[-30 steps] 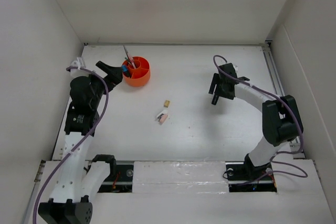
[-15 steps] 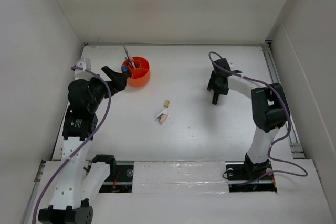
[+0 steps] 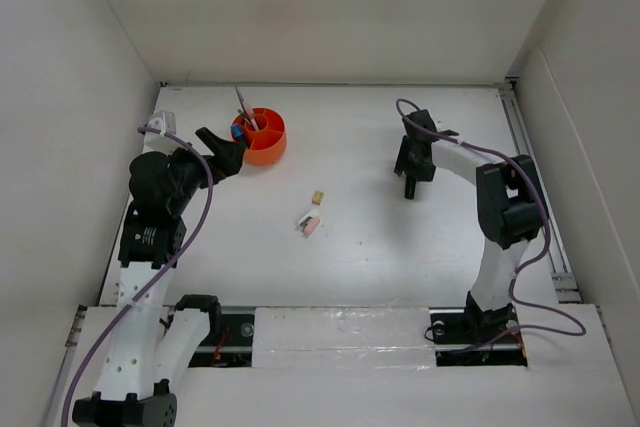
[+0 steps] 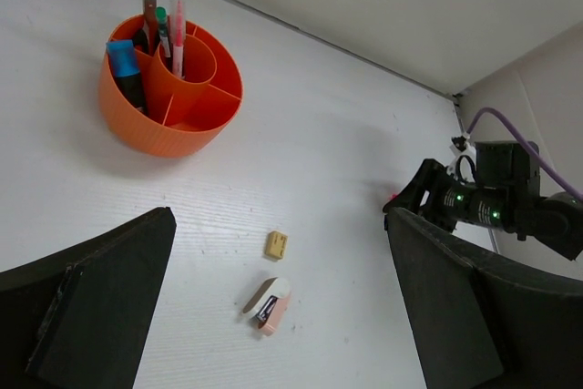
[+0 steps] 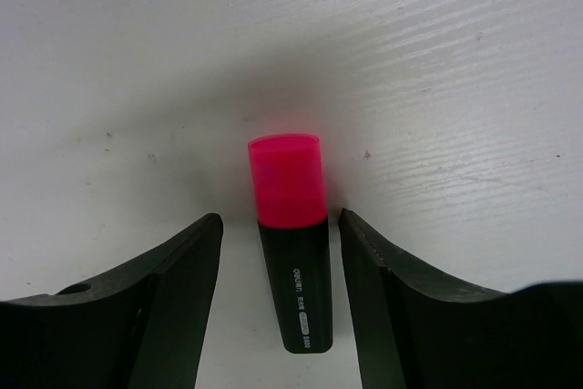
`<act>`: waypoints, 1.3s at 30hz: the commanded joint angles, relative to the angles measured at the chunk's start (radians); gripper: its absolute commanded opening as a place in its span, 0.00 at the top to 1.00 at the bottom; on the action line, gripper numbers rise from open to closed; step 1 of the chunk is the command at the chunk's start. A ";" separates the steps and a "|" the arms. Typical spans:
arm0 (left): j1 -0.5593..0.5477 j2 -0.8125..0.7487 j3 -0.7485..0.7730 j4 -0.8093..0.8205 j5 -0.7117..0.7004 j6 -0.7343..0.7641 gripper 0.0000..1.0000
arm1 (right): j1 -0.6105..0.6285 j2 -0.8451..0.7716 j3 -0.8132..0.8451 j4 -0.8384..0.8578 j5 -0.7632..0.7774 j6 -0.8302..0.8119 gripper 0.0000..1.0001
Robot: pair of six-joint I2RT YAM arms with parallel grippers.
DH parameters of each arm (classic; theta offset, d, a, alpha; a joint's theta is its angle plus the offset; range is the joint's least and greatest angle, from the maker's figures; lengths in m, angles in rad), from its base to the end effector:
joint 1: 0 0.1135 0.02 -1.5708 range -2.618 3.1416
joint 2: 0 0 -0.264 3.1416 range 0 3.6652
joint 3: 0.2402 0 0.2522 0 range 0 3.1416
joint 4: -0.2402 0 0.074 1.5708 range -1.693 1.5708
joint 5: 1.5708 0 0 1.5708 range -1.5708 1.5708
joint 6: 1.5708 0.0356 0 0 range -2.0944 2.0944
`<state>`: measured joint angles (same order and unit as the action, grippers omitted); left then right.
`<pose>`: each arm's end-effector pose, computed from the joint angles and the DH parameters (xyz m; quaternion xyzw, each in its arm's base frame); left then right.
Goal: Sort the stationery into containers
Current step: Pick up the pen from the center of the board.
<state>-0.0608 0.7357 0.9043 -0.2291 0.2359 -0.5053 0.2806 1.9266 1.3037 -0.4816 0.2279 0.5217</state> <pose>0.1633 -0.0183 0.3844 -0.0807 0.7231 -0.2724 0.6296 0.3816 0.1016 0.1697 0.1423 0.9565 -0.0122 0.2545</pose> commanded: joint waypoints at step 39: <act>-0.005 0.076 -0.041 0.115 0.336 -0.028 0.00 | 0.330 -0.488 -0.277 0.201 -0.070 -0.058 1.00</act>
<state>-0.0616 0.7723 0.8955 -0.1913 0.4164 -0.5041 0.5159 1.5356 1.0164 -0.4206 0.1852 0.4732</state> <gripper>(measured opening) 0.997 0.358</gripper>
